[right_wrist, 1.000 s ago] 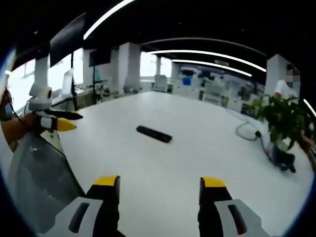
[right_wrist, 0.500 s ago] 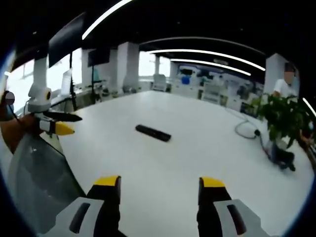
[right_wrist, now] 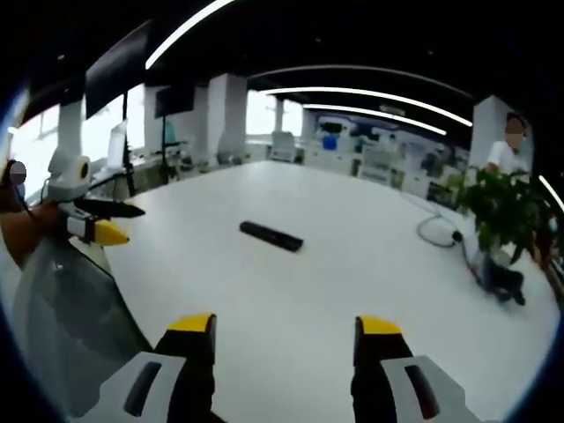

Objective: Press the specified remote control buttons in sequence, fully releasing each button before pressing the next.

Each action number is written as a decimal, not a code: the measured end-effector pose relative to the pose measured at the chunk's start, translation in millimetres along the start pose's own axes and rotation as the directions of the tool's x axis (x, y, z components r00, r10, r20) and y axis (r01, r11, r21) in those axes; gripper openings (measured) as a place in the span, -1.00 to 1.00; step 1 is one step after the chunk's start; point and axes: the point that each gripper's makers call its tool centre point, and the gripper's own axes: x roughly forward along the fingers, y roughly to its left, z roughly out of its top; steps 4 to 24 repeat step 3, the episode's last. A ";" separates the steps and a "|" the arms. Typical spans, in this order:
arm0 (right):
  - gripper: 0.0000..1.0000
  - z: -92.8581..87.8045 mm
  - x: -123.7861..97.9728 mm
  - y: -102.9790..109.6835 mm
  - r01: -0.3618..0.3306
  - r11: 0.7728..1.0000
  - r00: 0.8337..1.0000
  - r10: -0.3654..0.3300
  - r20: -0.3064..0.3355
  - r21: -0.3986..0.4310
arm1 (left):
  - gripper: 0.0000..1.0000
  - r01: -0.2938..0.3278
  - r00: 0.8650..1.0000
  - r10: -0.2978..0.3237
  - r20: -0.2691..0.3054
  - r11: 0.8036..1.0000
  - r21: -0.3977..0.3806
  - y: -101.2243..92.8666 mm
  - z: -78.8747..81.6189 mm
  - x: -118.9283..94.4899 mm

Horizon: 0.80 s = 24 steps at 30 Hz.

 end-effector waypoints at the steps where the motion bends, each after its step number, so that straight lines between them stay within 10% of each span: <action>1: 0.21 -0.1 0.0 -0.1 0.001 1.000 1.000 -0.001 -0.001 -0.001 | 0.73 -0.002 1.000 0.002 0.000 1.000 0.001 0.4 0.0 -0.1; 24: 0.21 0.1 -0.1 -0.5 0.000 1.000 1.000 0.000 -0.001 -0.001 | 0.73 -0.004 1.000 0.004 0.002 1.000 0.001 0.7 0.3 -0.3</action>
